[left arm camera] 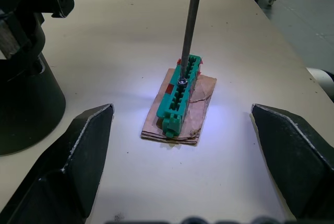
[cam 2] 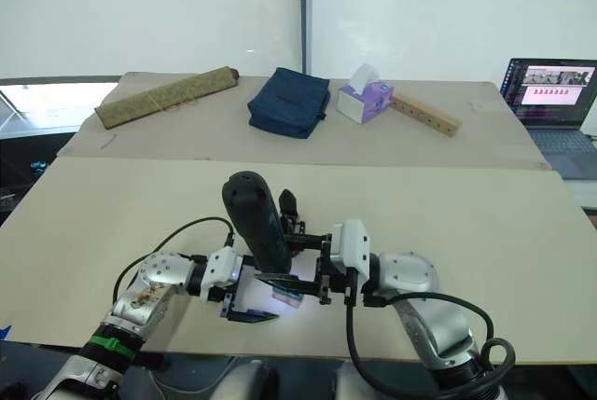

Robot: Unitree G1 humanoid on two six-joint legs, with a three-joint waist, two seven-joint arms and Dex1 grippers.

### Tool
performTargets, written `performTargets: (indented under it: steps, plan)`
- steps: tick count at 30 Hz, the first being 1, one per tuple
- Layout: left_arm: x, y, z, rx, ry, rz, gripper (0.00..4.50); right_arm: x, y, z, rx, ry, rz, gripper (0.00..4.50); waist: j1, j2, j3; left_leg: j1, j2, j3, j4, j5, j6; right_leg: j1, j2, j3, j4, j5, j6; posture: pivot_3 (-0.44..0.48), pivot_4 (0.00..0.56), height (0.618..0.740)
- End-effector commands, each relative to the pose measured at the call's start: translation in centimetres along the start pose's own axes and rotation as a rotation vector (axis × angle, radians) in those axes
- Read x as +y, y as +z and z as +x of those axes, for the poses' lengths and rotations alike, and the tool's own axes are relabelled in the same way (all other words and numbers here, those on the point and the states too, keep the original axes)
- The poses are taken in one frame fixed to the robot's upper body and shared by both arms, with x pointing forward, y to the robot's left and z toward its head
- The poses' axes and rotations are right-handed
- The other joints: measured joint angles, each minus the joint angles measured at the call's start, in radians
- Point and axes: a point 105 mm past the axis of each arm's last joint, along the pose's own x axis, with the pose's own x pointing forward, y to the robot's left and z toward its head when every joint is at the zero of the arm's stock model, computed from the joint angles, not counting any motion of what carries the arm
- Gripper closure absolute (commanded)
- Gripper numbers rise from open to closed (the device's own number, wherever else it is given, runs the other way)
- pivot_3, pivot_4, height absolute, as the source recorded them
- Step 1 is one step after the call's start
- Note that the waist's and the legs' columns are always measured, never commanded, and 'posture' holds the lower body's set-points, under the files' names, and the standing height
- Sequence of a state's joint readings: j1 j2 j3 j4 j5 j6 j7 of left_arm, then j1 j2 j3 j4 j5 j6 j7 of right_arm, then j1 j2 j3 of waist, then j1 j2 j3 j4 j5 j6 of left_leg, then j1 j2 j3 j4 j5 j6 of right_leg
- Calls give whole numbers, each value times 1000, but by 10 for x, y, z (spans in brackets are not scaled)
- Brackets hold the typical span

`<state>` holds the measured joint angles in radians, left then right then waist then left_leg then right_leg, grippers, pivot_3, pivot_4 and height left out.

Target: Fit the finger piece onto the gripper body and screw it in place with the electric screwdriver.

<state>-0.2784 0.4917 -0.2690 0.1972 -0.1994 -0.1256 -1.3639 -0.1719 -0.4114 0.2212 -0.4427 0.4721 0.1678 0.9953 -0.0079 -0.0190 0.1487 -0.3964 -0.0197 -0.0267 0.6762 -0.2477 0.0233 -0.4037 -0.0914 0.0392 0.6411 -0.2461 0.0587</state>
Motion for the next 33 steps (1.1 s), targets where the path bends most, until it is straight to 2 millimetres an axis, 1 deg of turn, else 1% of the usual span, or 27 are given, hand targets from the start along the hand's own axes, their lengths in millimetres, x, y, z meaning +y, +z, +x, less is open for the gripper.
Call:
performTargets:
  steps: [1,33]
  plan:
    - [-11,-10,9,20,-42,-46,51,1,12,2,-45,7,-59,2598,0,0,0,0,0,0,0,0,0,0,0,0,0,0,0,0,150,740]
    - [-12,-11,8,22,-31,-50,51,3,11,4,-32,33,-61,2598,0,0,0,1,0,0,0,0,0,1,0,0,0,0,0,0,150,740]
